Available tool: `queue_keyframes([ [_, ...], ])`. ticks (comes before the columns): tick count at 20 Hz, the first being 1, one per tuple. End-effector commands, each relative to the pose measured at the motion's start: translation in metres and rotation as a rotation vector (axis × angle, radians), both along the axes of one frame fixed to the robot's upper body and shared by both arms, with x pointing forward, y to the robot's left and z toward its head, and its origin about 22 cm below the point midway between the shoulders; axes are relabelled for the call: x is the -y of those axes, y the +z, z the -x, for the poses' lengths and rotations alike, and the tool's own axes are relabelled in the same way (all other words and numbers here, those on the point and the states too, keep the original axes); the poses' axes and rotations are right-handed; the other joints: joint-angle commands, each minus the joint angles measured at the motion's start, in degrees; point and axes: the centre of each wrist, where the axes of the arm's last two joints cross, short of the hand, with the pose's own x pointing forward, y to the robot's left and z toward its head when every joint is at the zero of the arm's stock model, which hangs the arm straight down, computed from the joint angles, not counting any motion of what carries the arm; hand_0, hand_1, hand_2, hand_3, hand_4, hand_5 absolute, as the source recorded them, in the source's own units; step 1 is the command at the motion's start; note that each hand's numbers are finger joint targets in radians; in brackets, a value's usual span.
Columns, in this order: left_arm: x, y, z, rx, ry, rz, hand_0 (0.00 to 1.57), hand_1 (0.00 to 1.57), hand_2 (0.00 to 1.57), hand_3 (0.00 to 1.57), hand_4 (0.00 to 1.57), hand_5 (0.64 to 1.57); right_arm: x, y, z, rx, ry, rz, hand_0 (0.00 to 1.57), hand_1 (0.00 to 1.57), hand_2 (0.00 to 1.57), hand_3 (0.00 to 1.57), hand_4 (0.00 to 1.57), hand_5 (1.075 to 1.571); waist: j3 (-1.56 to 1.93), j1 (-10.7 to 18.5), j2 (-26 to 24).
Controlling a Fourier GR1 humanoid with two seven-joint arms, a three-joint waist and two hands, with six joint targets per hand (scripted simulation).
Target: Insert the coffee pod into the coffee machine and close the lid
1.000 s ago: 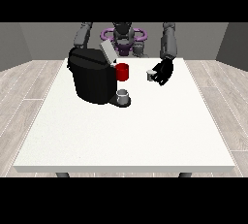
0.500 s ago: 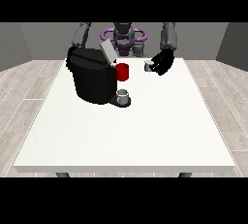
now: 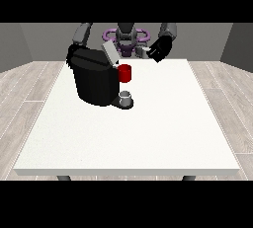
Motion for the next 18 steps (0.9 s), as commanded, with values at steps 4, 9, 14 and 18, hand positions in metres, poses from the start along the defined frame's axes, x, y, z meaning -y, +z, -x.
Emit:
queue_keyframes([
  [4,0.011,0.045,-0.014,0.039,-0.006,0.04,1.36,1.36,1.4,1.35,0.66,1.571,-0.015,-0.001,0.001,0.009,0.044,0.014,0.0,0.0,0.0,0.0,0.23,1.571,0.0,-1.72,0.58],
  [9,0.014,0.077,-0.021,0.084,0.043,0.069,1.41,1.41,1.44,1.37,0.62,1.571,0.008,0.003,-0.002,0.055,0.031,-0.019,0.0,0.0,0.0,0.0,0.18,1.571,0.0,-2.48,2.02],
  [14,0.023,0.093,-0.03,0.113,0.091,0.101,1.35,1.35,1.4,1.32,0.61,1.571,-0.015,0.035,-0.033,0.129,0.075,-0.002,0.0,0.0,0.0,0.0,0.24,1.571,-0.01,-5.11,7.28],
  [18,-0.012,0.085,-0.033,0.111,0.196,0.119,1.45,1.45,1.47,1.36,0.65,1.571,-0.005,0.054,-0.03,0.139,0.175,-0.02,0.0,0.0,0.0,0.0,0.02,1.571,-0.03,-10.03,8.37],
])
